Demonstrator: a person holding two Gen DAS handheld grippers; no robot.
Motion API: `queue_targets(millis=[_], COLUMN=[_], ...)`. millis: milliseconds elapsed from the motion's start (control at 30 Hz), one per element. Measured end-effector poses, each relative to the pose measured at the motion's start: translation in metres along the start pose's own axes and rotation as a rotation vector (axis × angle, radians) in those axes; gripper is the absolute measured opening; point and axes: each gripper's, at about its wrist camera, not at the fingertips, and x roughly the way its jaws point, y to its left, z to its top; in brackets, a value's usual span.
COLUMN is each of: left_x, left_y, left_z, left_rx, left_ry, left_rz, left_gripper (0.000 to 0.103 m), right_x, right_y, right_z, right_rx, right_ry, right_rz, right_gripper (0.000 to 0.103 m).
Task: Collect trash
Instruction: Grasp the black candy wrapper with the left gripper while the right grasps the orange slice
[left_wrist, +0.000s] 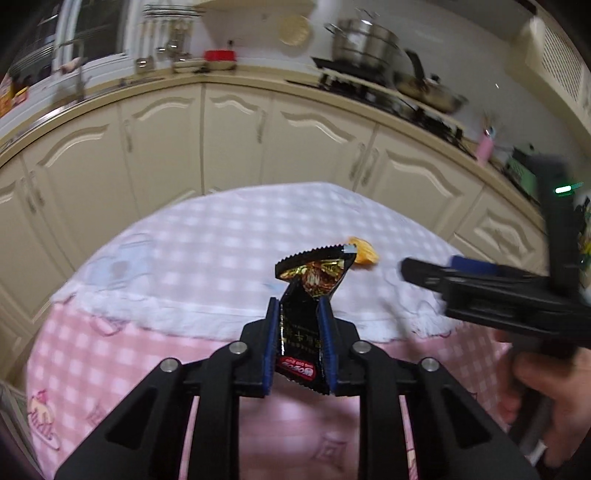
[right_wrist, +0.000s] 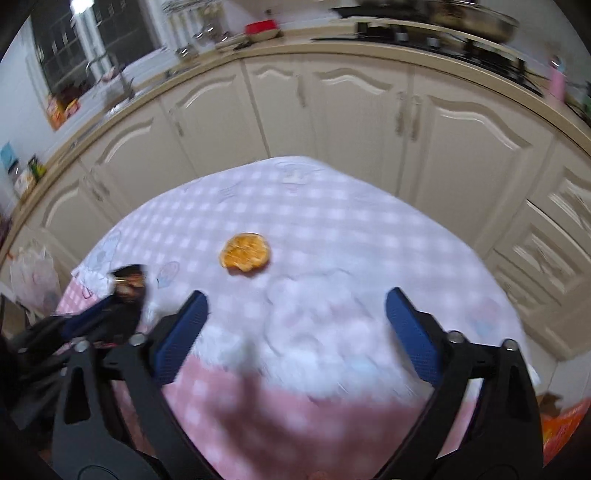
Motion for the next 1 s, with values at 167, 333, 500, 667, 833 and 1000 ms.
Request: queue_targets(millis=[167,333,500,667,833,1000], left_x=[-0.015,-0.020,-0.028,-0.046,-0.070,-0.093], left_y=[0.024,0.037,0.036,0.018,-0.011,-0.046], left_z=[0.000,-0.003,-0.005,-0.010,-0.017,-0.026], left_rx=[-0.040,-0.063,-0.075,-0.063,-0.025,0.002], left_ry=[-0.015,-0.013,-0.026,-0.044,-0.063,-0.075], left_rz=[0.023,0.028,0.013,-0.015,-0.043,-0.109], left_gripper=[0.020,0.020,0.020,0.020,0.020,0.020], right_x=[0.038,0.043,0.020,-0.028,-0.089,-0.144], right_y=[0.028,0.040,0.038,0.032,0.015,-0.012], right_z=[0.013,0.012,0.002,-0.011,-0.030,-0.050], right_rx=[-0.089,-0.146,-0.136,-0.121,-0.054,0.017], right_ry=[0.035,0.023,-0.013,-0.071,-0.129,-0.187], right_rz=[-0.007,-0.040,-0.004,0.046,0.130,0.171], right_gripper=[0.071,0.039,0.038,0.038,0.038,0.038])
